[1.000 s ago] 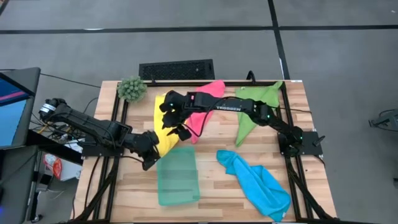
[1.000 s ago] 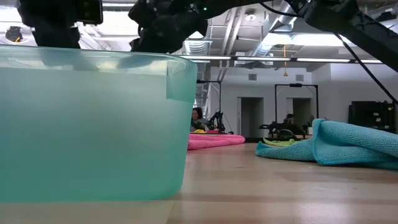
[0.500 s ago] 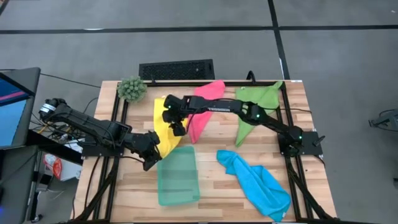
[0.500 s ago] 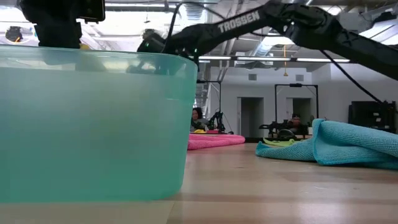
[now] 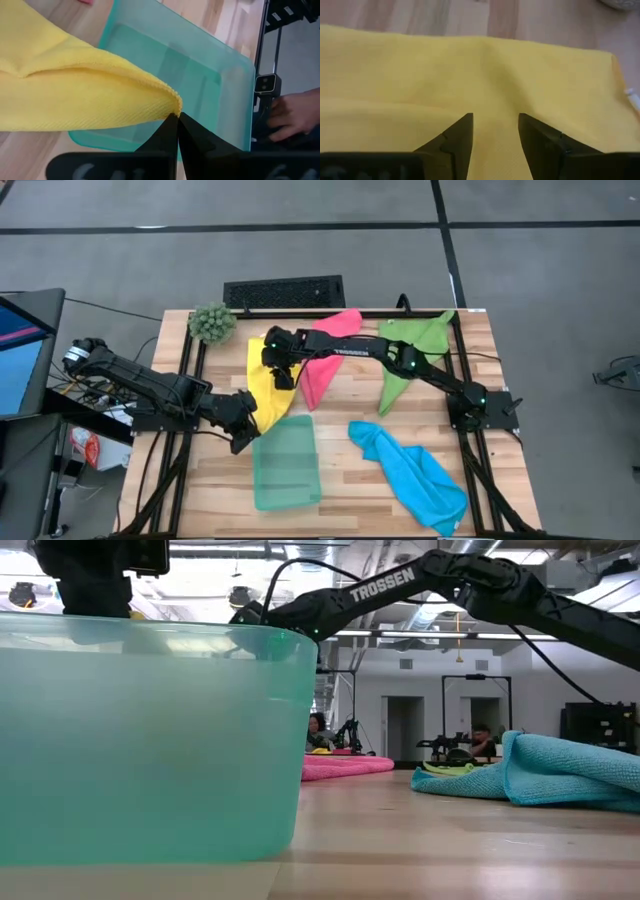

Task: Fold microfiber towels
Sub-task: Fold the yellow towel

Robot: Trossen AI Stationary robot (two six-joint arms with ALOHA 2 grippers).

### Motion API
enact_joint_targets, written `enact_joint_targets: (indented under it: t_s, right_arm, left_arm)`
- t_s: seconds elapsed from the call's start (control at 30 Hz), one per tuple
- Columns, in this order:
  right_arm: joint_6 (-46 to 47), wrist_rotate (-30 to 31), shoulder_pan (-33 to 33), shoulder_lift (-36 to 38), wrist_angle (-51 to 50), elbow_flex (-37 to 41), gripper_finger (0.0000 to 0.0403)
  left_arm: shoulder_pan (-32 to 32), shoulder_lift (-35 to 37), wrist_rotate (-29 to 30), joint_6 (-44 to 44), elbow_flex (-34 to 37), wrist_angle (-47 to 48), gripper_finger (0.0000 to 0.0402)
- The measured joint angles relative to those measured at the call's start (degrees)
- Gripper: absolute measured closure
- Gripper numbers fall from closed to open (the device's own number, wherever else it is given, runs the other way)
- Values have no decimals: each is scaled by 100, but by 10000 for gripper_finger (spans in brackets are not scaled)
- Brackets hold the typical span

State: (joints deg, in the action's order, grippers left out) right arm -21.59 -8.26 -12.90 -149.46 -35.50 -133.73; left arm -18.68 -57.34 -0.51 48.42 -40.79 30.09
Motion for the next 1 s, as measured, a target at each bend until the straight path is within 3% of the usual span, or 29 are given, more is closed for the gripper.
enact_joint_targets:
  t_s: [0.4, 0.83, 1.0]
  right_arm:
    - [213, -84, 80, -325, 87, -7, 231]
    - [31, -242, 86, -217, -233, 1, 383]
    - [11, -258, 33, 76, -222, 6, 388]
  left_arm:
    - [2, 0, 52, -43, 2, 81, 401]
    - [2, 0, 166, -81, 2, 262, 401]
    - [2, 0, 319, -79, 2, 262, 401]
